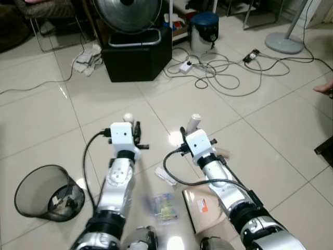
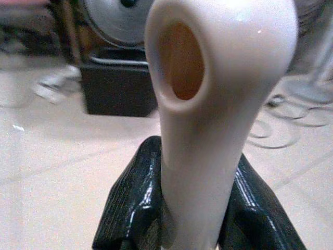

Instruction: Sweep floor

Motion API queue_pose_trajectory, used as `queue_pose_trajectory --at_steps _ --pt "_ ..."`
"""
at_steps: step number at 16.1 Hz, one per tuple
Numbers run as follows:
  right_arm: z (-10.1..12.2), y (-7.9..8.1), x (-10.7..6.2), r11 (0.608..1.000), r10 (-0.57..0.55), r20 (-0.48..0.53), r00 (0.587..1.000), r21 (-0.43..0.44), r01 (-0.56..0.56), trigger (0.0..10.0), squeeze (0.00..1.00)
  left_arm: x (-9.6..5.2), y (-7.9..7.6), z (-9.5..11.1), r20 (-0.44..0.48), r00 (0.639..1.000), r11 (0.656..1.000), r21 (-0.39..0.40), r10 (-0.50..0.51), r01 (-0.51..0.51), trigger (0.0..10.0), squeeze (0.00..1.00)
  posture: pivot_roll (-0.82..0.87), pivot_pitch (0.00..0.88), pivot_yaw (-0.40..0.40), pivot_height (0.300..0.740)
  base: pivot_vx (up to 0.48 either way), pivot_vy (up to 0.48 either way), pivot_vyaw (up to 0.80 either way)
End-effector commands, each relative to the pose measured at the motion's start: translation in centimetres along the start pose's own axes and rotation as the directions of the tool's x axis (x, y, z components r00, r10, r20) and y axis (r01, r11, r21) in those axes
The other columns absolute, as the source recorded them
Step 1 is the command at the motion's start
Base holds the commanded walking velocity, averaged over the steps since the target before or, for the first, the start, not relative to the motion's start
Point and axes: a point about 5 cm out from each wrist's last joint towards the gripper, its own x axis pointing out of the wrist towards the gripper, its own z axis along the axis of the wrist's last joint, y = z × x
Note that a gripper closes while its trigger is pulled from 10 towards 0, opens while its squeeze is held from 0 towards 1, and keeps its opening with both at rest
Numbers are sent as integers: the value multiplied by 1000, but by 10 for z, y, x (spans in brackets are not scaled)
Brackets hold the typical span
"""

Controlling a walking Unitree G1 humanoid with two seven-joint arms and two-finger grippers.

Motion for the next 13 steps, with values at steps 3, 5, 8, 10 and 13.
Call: queue_pose_trajectory --at_steps 3,5,8,10,13 --pt "-4 -8 -1 998 -56 -17 998 35 56 10000 0 -3 -15 1 -9 994 988 -110 -113 111 10000 0 46 202 54 740 0 0 0" --pt "-5 -12 -1 995 -84 -20 996 59 85 10000 0 0 -16 8 17 996 979 -181 -92 93 10000 0 44 198 54 740 0 0 0" --pt "3 -18 -1 988 -120 43 992 105 115 10000 0 4 -19 18 62 990 974 -180 -128 137 10000 0 39 186 56 740 0 0 0" --pt "8 -24 -4 984 -143 96 985 121 131 10000 0 7 -18 22 74 983 975 -139 -167 176 10000 0 29 179 61 740 0 0 0" --pt "6 -28 -15 985 -142 138 980 116 127 10000 0 9 -18 28 89 975 971 -109 -205 214 10000 0 21 160 71 740 0 0 0"
